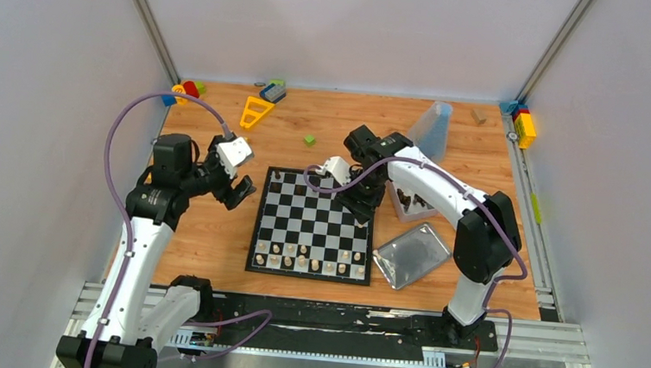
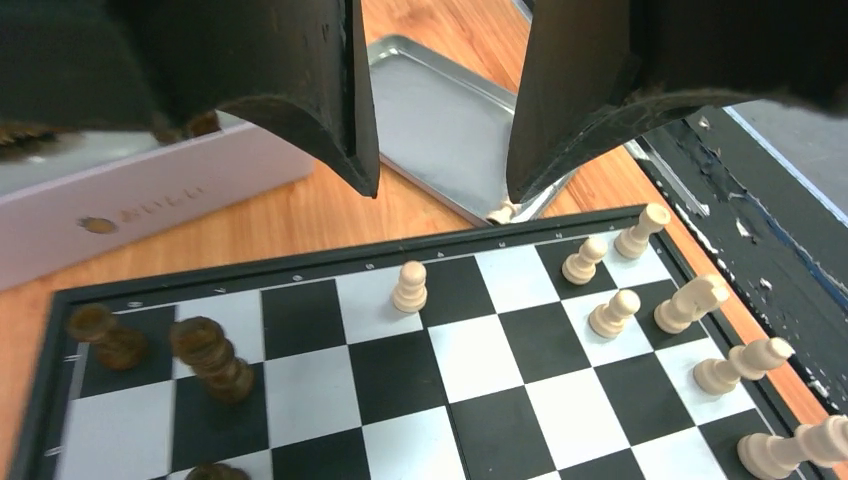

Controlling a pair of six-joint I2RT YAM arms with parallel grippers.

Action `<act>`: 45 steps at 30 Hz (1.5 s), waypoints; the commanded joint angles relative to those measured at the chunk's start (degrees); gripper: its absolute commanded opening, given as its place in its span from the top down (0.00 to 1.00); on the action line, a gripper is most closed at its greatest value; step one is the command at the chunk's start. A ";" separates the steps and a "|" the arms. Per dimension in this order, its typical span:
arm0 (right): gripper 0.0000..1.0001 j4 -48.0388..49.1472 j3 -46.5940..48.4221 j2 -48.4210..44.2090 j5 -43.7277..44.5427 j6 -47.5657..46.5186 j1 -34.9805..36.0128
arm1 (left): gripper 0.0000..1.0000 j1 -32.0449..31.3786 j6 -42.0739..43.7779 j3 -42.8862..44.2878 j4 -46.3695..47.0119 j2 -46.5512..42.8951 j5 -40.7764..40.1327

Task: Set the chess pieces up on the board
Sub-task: Pick up the chess piece from the chessboard.

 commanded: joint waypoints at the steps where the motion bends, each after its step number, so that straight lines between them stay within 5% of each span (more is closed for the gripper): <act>1: 0.48 9.94 -6.12 -2.35 -5.80 3.52 -1.95 | 0.16 0.42 -0.11 -0.29 1.10 0.83 1.28; 29: 0.59 18.23 -14.04 0.87 -2.63 4.95 -2.64 | 0.16 0.47 0.28 -0.43 1.49 2.08 0.72; 45: 0.80 18.18 -13.91 1.88 -3.85 4.98 -2.62 | 0.16 0.47 0.78 -0.62 1.20 1.70 0.60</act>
